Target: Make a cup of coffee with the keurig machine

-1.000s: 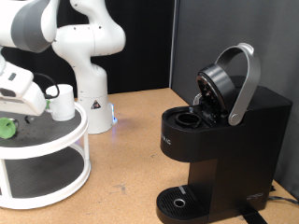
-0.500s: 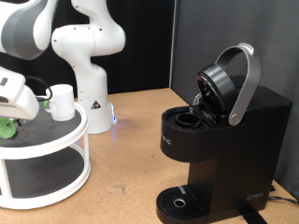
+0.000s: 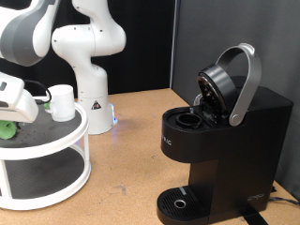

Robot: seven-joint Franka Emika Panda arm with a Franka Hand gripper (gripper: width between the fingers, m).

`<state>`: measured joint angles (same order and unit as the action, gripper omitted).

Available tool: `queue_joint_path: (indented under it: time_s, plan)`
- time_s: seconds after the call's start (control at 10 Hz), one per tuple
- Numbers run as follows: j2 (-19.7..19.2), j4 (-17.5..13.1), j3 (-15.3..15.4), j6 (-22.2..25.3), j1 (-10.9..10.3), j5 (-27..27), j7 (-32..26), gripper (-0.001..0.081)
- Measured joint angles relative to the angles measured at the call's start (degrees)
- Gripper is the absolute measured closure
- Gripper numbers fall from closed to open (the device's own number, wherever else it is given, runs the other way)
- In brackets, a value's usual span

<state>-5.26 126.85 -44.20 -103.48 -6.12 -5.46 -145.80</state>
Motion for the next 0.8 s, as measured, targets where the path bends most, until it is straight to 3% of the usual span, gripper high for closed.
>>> queue_joint_path:
  time_s: [0.8]
  plan:
    - [-1.1,1.8,0.2,-2.2,0.1,0.0,-0.5,0.0003]
